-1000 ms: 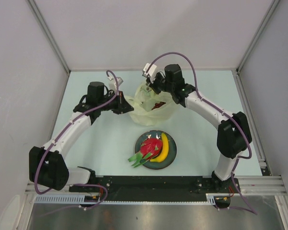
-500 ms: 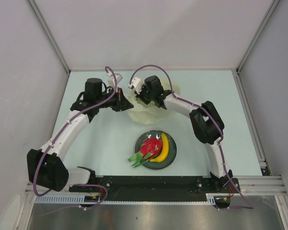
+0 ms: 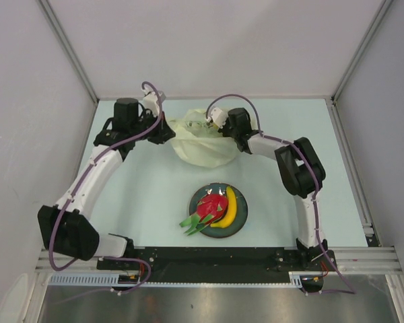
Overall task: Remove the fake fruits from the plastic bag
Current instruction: Adjust the plastic bag at the center of the board, then take out the fake fruit from the plastic bag.
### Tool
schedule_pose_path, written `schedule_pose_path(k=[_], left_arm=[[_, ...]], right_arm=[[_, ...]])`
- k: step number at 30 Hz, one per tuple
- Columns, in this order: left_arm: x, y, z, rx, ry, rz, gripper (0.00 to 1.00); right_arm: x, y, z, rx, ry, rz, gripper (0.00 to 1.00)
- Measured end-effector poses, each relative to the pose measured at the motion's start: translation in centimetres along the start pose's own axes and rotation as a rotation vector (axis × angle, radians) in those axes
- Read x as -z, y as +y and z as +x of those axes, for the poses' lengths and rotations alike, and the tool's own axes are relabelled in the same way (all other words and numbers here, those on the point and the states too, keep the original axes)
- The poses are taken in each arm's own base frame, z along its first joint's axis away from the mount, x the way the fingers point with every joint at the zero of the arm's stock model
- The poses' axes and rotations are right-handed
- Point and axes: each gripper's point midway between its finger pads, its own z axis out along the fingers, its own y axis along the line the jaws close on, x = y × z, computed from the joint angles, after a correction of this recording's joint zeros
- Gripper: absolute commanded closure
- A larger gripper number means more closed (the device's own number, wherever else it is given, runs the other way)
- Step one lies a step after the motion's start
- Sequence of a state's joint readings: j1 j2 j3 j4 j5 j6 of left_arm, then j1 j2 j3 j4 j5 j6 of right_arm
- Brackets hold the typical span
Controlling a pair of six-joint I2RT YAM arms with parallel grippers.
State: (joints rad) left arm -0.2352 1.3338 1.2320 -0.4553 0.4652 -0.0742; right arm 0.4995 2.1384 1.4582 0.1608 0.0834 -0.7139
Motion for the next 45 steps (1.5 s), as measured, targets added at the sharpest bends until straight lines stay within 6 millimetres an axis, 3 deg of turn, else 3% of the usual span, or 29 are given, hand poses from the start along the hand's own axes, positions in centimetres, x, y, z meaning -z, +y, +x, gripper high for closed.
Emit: schedule_pose_path(k=[2,6,8,12,15,17,20,21,23,26,29,31,34,38,41,45], left_arm=[[-1.0,0.3,-1.2,-0.005,0.002,0.006,1.00],[-3.6,1.1,-6.8,-0.036,-0.061,0.017,1.00],[-4.0,0.6,-10.7,-0.073,-0.138,0.045,1.00],[-2.5,-2.6,-13.6,-0.183,-0.229,0.147,1.00],[-1.0,-6.1,-12.9,-0.280,-0.269,0.241,1.00],[0.3,-8.5,-10.1,-0.319,-0.264,0.315,1.00],[1.1,-9.5,-6.9,-0.320,-0.232,0.359,1.00],[1.1,-9.4,-6.0,-0.311,-0.216,0.359,1.00],[0.7,-8.9,-4.2,-0.282,-0.180,0.357,1.00],[-0.3,-8.1,-0.4,-0.190,-0.105,0.354,1.00],[-0.4,-7.9,3.2,-0.091,-0.041,0.359,1.00],[0.0,-8.1,4.1,-0.052,-0.026,0.364,1.00],[0.6,-8.6,3.7,-0.032,-0.044,0.372,1.00],[0.9,-9.0,2.5,-0.022,-0.088,0.381,1.00],[0.9,-9.1,2.1,-0.012,-0.098,0.383,1.00],[1.0,-9.2,1.9,-0.006,-0.105,0.384,1.00]], right_arm=[[-0.2,-3.0,0.6,0.042,0.012,0.077,0.97],[0.7,-11.9,-1.0,0.068,-0.042,0.292,1.00],[2.4,-16.0,-1.4,0.080,-0.061,0.401,1.00],[7.2,-20.1,-0.5,0.088,-0.043,0.511,1.00],[11.2,-21.9,0.1,0.101,-0.026,0.562,1.00],[13.9,-23.0,0.6,0.095,-0.014,0.586,1.00],[17.3,-23.8,1.8,0.068,0.008,0.587,1.00],[18.5,-23.7,2.1,0.049,0.009,0.576,0.95],[20.6,-22.6,2.8,0.011,0.013,0.525,0.89],[22.8,-18.5,3.2,-0.034,-0.020,0.354,0.81],[24.0,-12.2,2.2,-0.073,-0.078,0.130,0.80],[24.5,-7.9,-0.2,-0.079,-0.142,-0.005,0.82],[25.7,-2.8,-5.0,-0.043,-0.262,-0.150,0.87],[27.0,1.7,-9.1,0.024,-0.370,-0.260,0.96],[26.5,3.6,-9.6,0.081,-0.378,-0.305,1.00],[23.8,4.7,-8.1,0.161,-0.310,-0.314,1.00]])
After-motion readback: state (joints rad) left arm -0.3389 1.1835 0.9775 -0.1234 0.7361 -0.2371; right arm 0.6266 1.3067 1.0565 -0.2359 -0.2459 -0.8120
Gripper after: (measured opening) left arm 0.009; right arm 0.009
